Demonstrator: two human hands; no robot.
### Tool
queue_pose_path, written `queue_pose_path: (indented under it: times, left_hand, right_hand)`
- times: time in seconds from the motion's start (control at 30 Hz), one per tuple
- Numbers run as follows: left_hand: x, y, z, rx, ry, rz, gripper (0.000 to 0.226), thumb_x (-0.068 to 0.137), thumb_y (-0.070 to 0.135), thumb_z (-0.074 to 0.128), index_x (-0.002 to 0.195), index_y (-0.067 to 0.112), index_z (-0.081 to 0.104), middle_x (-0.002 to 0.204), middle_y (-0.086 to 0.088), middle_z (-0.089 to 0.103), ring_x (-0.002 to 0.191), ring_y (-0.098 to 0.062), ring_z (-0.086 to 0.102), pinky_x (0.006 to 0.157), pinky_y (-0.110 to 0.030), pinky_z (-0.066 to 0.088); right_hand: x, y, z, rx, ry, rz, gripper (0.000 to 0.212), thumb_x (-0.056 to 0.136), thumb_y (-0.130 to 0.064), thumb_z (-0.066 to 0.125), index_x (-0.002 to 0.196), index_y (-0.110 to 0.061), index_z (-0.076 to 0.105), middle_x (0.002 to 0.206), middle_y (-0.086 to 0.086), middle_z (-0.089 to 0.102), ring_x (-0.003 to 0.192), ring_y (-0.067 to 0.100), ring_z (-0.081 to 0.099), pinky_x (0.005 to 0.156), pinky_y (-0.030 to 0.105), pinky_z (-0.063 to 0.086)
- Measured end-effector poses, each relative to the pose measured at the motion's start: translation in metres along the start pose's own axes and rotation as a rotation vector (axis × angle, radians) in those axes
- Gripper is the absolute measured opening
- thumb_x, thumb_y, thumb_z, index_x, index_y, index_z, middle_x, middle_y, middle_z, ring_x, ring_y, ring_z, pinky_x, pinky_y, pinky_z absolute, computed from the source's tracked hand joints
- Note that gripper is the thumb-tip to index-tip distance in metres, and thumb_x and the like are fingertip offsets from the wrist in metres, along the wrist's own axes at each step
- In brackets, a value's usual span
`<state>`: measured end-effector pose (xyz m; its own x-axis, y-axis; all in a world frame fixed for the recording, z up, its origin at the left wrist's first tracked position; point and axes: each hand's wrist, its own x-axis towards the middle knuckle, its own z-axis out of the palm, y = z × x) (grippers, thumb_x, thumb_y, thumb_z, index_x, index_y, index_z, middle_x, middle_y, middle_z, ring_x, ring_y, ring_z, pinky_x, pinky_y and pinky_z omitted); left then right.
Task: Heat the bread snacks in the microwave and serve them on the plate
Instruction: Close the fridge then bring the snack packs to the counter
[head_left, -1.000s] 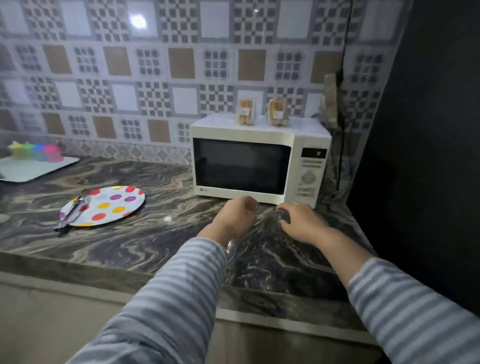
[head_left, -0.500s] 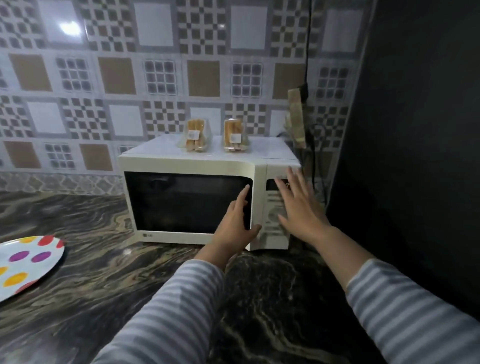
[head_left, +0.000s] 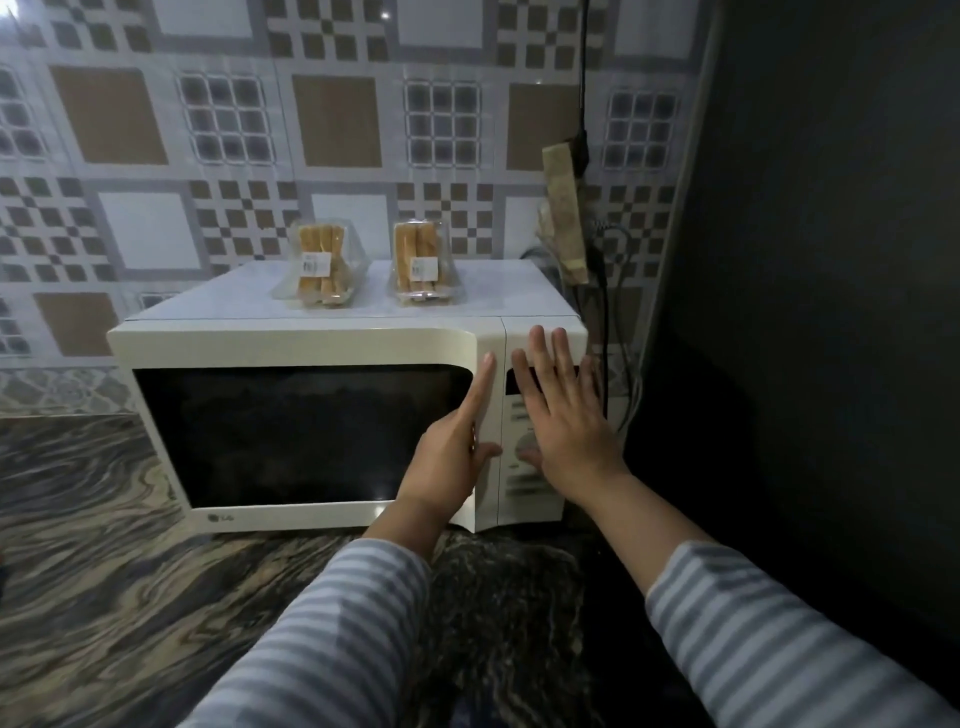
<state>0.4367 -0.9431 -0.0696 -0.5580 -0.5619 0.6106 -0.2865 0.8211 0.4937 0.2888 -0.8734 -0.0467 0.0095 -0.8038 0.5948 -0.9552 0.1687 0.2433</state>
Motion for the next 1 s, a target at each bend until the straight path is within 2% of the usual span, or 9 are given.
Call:
queue_pose_path:
  times: [0.1, 0.2, 0.27, 0.57, 0.67, 0.77, 0.9, 0.93, 1.0]
  left_hand:
    - [0.001, -0.001, -0.003, -0.009, -0.007, -0.021, 0.118, 0.082, 0.002, 0.071, 0.134, 0.067, -0.013, 0.064, -0.003, 0.048, 0.057, -0.015, 0.048, 0.060, -0.011, 0.042]
    - [-0.001, 0.005, -0.003, 0.007, 0.020, -0.052, 0.119, 0.081, 0.002, 0.071, 0.135, 0.067, -0.012, 0.063, -0.003, 0.048, 0.056, -0.018, 0.052, 0.062, -0.024, 0.048]
    - [-0.003, 0.010, -0.001, 0.022, 0.054, -0.061, 0.118, 0.080, 0.001, 0.071, 0.135, 0.066, -0.011, 0.063, -0.002, 0.048, 0.057, -0.018, 0.053, 0.064, -0.027, 0.050]
    - [-0.010, 0.019, 0.000, 0.056, 0.106, -0.104, 0.114, 0.083, 0.001, 0.068, 0.135, 0.066, -0.010, 0.066, 0.007, 0.051, 0.056, -0.008, 0.049, 0.064, -0.015, 0.040]
    - [-0.022, 0.022, -0.004, 0.071, 0.080, -0.079, 0.112, 0.083, 0.006, 0.068, 0.136, 0.063, -0.012, 0.068, 0.006, 0.053, 0.060, -0.013, 0.054, 0.064, -0.025, 0.046]
    - [-0.027, 0.027, -0.010, 0.064, 0.036, -0.058, 0.109, 0.085, 0.006, 0.068, 0.138, 0.055, -0.013, 0.074, 0.007, 0.049, 0.068, -0.017, 0.055, 0.064, -0.024, 0.041]
    - [-0.034, 0.028, -0.024, 0.090, -0.028, -0.039, 0.093, 0.092, 0.022, 0.060, 0.144, 0.053, -0.010, 0.084, 0.007, 0.055, 0.073, -0.017, 0.058, 0.066, -0.031, 0.049]
    - [-0.037, 0.027, -0.031, 0.130, 0.018, -0.035, 0.082, 0.094, 0.026, 0.056, 0.148, 0.048, -0.001, 0.091, 0.005, 0.058, 0.075, -0.016, 0.060, 0.067, -0.033, 0.051]
    - [-0.037, 0.027, -0.050, 0.249, 0.212, -0.014, 0.056, 0.096, 0.026, 0.050, 0.146, 0.033, 0.028, 0.102, 0.001, 0.059, 0.081, -0.017, 0.060, 0.065, -0.036, 0.052]
  right_hand:
    - [0.000, 0.001, 0.001, 0.030, -0.001, -0.008, 0.121, 0.069, -0.039, 0.080, 0.152, -0.010, -0.004, 0.154, 0.010, -0.031, 0.145, 0.034, -0.019, 0.117, 0.052, -0.007]
    - [0.001, 0.001, -0.001, 0.017, -0.017, 0.009, 0.122, 0.070, -0.041, 0.079, 0.151, -0.011, -0.007, 0.153, 0.009, -0.034, 0.144, 0.033, -0.024, 0.116, 0.050, -0.012]
    - [0.001, 0.001, -0.002, 0.002, -0.026, 0.019, 0.124, 0.069, -0.044, 0.078, 0.151, -0.012, -0.009, 0.152, 0.009, -0.036, 0.143, 0.032, -0.025, 0.117, 0.050, -0.009]
    - [0.001, 0.003, 0.000, -0.008, -0.023, 0.012, 0.128, 0.067, -0.045, 0.079, 0.150, -0.012, -0.013, 0.153, 0.009, -0.036, 0.143, 0.031, -0.025, 0.115, 0.051, -0.003]
    - [0.000, 0.002, -0.003, 0.038, -0.015, -0.012, 0.128, 0.069, -0.036, 0.080, 0.149, -0.015, -0.016, 0.152, 0.006, -0.038, 0.141, 0.029, -0.030, 0.116, 0.053, -0.003]
    - [-0.003, -0.002, -0.009, 0.056, -0.033, -0.002, 0.119, 0.071, -0.025, 0.079, 0.151, -0.012, -0.008, 0.158, 0.010, -0.019, 0.143, 0.033, -0.023, 0.116, 0.057, 0.004]
    - [-0.003, 0.001, -0.029, 0.046, -0.086, 0.026, 0.097, 0.083, -0.012, 0.062, 0.152, -0.017, -0.007, 0.157, 0.004, -0.025, 0.144, 0.024, -0.024, 0.115, 0.051, -0.010]
    - [-0.002, 0.001, -0.036, 0.078, -0.054, 0.027, 0.088, 0.084, -0.009, 0.058, 0.153, -0.017, 0.004, 0.160, 0.004, -0.014, 0.147, 0.023, -0.016, 0.115, 0.049, -0.010]
    - [0.001, 0.001, -0.054, 0.207, 0.085, 0.053, 0.066, 0.085, -0.004, 0.052, 0.147, -0.016, 0.033, 0.158, 0.007, 0.023, 0.147, 0.023, 0.014, 0.117, 0.047, -0.001]
